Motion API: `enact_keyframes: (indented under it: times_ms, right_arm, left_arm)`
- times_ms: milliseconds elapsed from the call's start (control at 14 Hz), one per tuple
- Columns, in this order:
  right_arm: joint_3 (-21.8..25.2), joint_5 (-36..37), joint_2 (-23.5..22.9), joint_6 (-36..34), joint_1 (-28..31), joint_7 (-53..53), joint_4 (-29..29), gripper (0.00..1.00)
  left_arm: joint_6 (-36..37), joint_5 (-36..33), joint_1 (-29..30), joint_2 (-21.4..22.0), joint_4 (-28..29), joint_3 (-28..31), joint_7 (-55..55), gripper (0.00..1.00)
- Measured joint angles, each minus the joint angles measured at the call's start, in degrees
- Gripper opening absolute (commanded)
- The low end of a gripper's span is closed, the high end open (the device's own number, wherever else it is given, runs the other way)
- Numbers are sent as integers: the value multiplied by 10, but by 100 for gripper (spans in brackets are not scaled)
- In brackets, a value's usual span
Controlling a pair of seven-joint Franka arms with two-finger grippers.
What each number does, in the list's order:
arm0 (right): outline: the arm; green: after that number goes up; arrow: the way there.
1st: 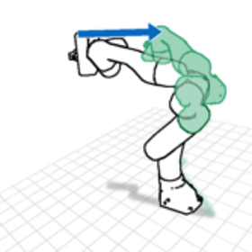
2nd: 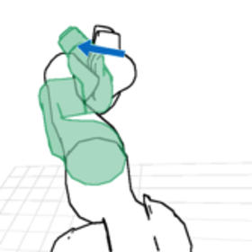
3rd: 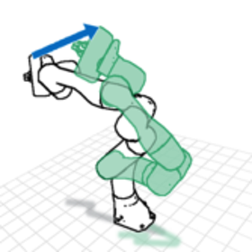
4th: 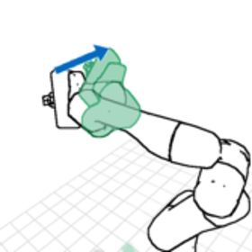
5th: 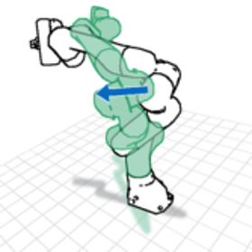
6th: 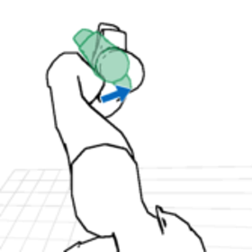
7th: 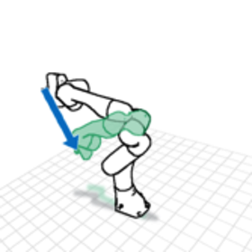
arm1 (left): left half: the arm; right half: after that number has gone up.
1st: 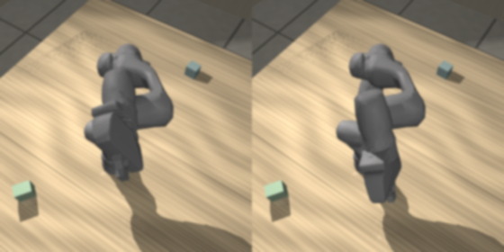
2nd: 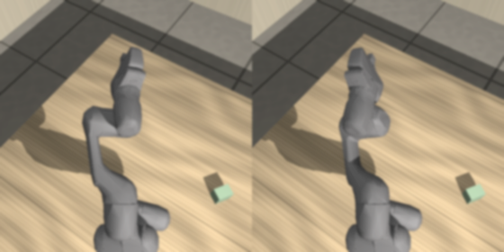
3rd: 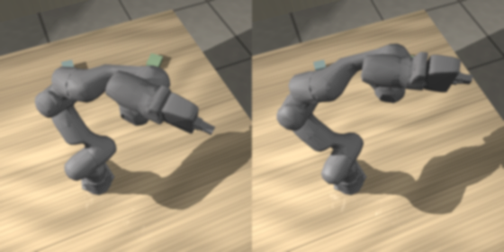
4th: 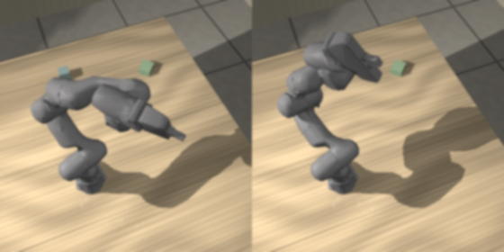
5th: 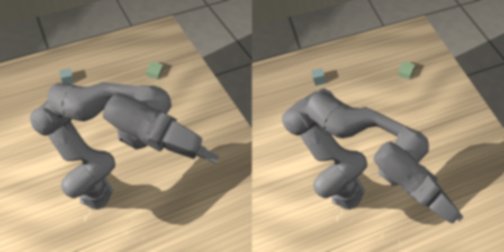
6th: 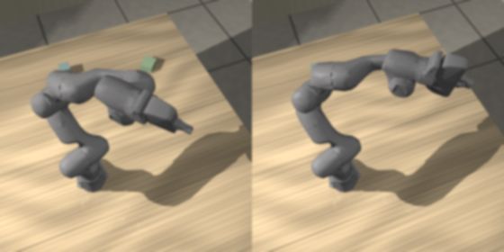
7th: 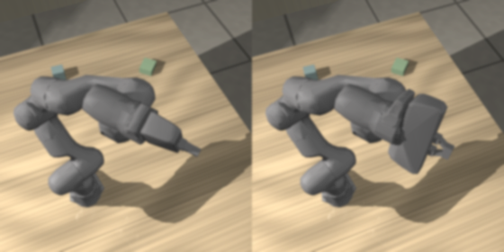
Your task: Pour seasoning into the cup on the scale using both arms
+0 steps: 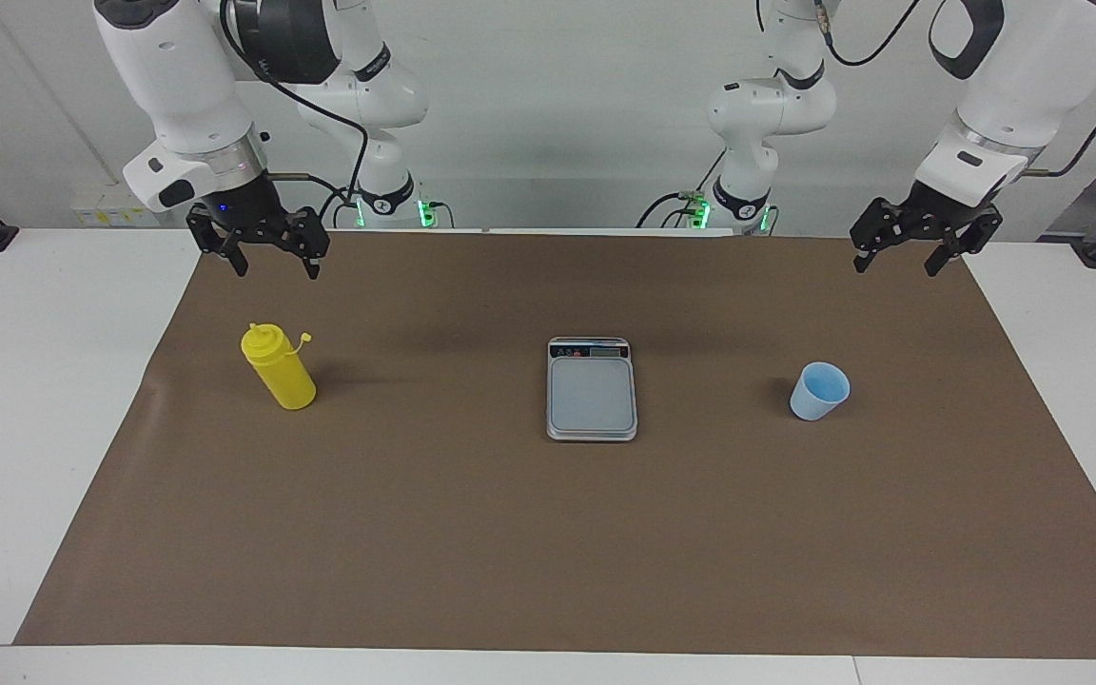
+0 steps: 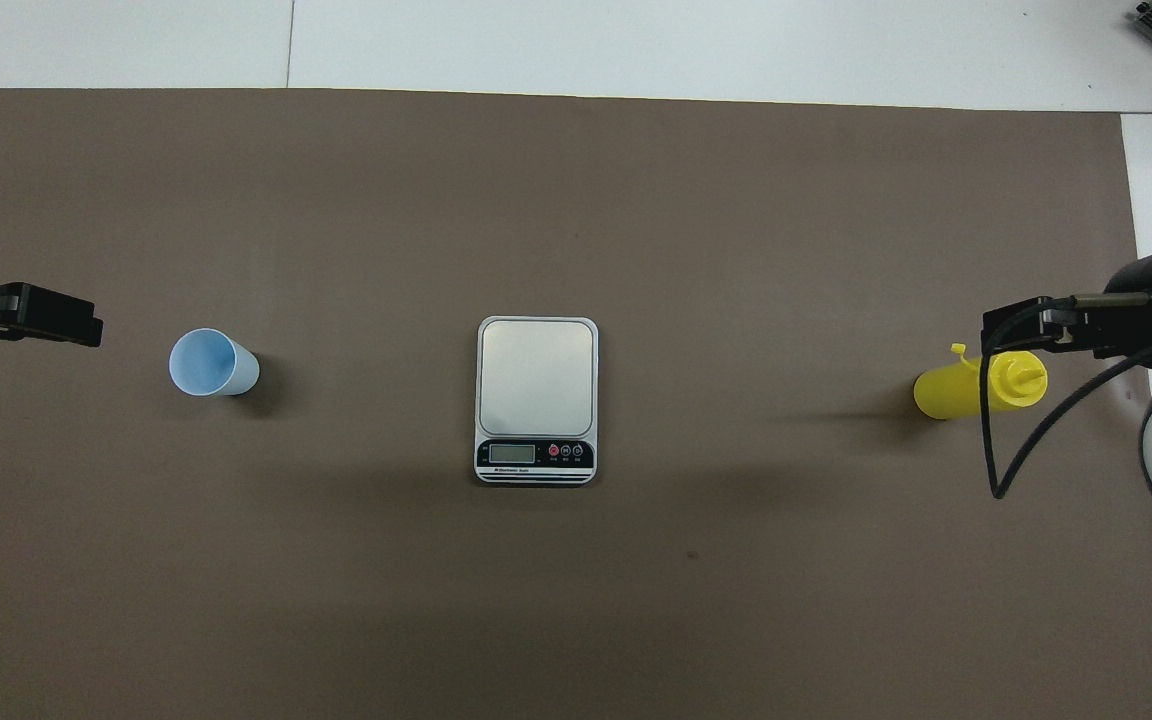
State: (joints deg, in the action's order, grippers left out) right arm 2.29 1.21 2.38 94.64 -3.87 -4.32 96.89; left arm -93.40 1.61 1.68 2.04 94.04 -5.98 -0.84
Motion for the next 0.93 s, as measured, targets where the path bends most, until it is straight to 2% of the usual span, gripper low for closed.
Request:
enact_keyframes:
  times_ms: [500, 929]
  right_arm:
    - [0, 0, 0, 0, 0, 0, 0, 100]
    - [0, 0, 0, 0, 0, 0, 0, 100]
  left_arm:
    - [-134, 2, 2, -39, 94, 3, 38, 100]
    - [-256, 2, 18, -42, 198, 8, 45, 100]
